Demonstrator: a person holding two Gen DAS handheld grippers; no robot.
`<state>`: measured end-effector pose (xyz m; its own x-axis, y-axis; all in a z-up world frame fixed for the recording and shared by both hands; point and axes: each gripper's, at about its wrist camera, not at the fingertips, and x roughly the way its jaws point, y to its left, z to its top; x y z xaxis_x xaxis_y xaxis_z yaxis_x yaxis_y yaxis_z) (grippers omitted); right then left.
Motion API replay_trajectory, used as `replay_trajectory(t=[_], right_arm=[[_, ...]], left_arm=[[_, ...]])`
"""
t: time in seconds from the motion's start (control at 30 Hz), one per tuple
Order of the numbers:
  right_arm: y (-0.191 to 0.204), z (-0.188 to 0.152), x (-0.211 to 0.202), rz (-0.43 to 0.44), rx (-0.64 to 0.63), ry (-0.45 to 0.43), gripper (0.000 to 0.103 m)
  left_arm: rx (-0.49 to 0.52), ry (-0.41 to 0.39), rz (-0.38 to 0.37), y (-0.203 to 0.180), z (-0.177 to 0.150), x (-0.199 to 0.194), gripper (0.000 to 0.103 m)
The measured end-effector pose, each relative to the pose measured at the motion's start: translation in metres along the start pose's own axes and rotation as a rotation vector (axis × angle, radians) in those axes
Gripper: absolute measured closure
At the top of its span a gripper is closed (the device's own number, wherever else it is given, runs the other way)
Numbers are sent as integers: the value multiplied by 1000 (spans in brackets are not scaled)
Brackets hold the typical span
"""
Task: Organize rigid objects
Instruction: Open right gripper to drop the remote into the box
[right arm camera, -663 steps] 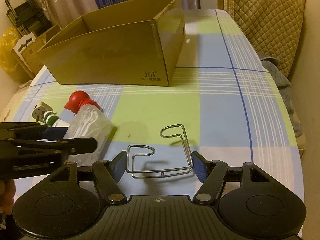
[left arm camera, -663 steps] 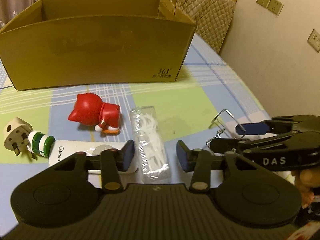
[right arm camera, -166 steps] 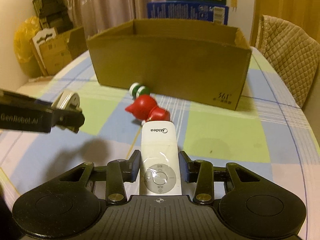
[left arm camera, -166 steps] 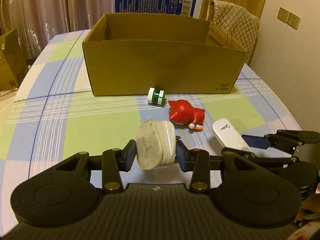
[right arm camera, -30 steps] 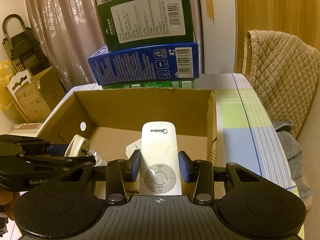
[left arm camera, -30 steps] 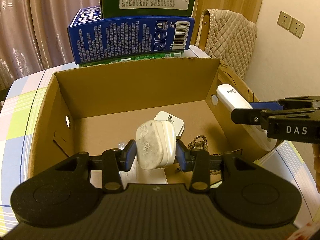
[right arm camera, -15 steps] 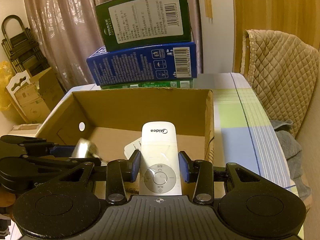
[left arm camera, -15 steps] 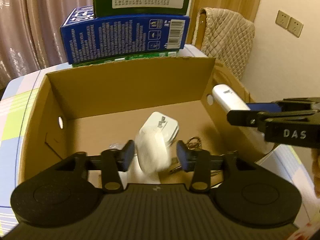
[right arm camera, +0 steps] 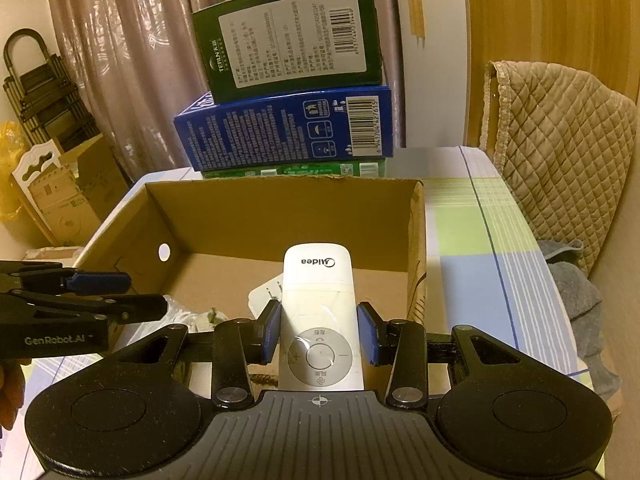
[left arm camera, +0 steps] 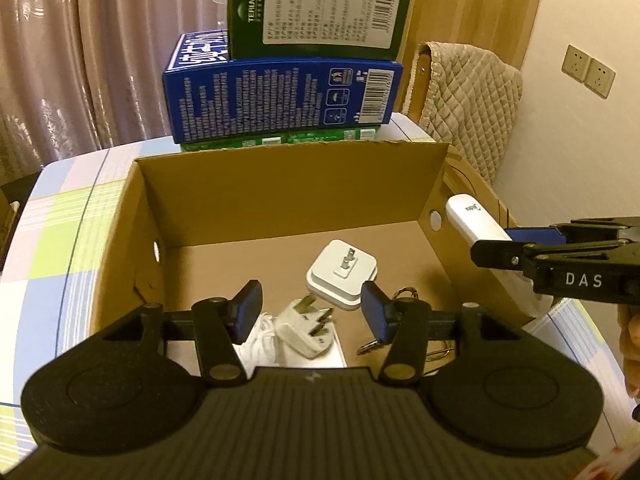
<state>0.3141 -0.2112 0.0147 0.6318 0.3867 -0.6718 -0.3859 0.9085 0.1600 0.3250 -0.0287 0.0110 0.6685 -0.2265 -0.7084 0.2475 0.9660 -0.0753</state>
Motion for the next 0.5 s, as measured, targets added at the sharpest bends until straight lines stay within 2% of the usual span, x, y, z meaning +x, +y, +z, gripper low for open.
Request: replay_trajectory(t=[0.5], right_arm=[[6, -1, 0, -7, -5, 0, 65]], left_arm=[[0, -18, 5, 5, -2, -9, 54]])
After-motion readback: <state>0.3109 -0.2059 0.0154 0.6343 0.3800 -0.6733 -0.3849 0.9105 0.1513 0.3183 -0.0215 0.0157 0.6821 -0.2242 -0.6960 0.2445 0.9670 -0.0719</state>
